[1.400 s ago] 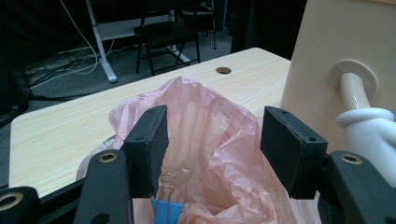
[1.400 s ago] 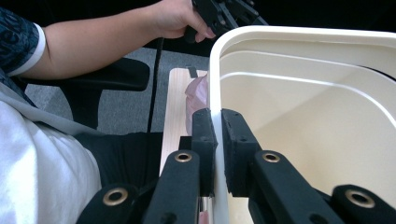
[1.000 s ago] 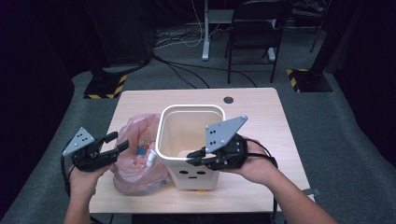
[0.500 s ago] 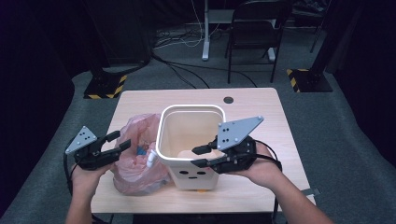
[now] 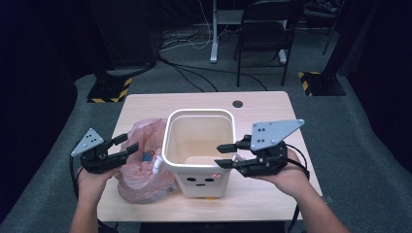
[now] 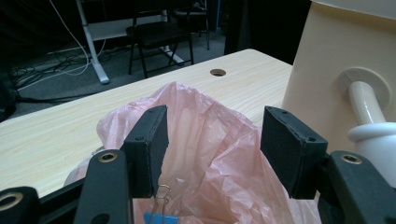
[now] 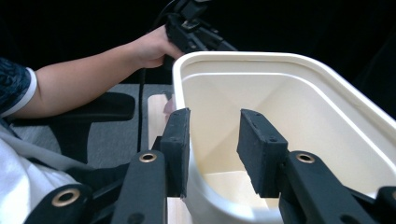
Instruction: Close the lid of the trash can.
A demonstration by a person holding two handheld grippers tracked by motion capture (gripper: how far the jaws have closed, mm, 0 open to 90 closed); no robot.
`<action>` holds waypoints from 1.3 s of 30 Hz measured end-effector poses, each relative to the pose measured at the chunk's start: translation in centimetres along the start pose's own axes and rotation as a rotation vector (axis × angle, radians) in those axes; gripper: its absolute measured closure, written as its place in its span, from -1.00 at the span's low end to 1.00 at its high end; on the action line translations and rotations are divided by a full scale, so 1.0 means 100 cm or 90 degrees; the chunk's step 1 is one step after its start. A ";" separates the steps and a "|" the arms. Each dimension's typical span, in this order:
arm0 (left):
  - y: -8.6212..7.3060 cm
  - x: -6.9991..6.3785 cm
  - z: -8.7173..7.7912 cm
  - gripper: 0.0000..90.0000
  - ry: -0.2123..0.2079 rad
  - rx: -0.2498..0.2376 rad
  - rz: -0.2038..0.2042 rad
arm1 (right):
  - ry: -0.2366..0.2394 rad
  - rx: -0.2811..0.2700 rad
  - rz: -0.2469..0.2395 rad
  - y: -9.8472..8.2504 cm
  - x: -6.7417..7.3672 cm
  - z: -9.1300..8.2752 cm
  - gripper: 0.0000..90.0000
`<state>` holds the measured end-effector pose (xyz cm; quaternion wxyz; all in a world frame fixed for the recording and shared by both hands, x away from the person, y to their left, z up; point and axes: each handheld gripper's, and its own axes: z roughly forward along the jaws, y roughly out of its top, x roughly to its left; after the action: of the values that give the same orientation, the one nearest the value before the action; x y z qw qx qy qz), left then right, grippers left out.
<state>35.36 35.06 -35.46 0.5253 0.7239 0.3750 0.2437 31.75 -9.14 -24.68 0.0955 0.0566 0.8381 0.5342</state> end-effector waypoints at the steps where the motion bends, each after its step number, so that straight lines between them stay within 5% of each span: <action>1: 0.000 0.001 0.000 -0.08 0.000 0.000 0.001 | -0.006 -0.005 0.004 -0.001 -0.001 -0.004 0.40; 18: -0.002 0.009 -0.002 -0.08 0.015 0.002 -0.011 | -0.115 -0.049 0.087 -0.037 -0.027 -0.040 0.22; 39: -0.005 0.012 -0.002 -0.09 0.023 0.007 -0.014 | -0.247 -0.032 0.139 -0.084 -0.042 -0.052 0.13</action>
<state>35.78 36.26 -35.96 0.5168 0.7182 0.3939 0.2490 34.77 -18.15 -29.71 0.1978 0.2461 0.7795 0.5410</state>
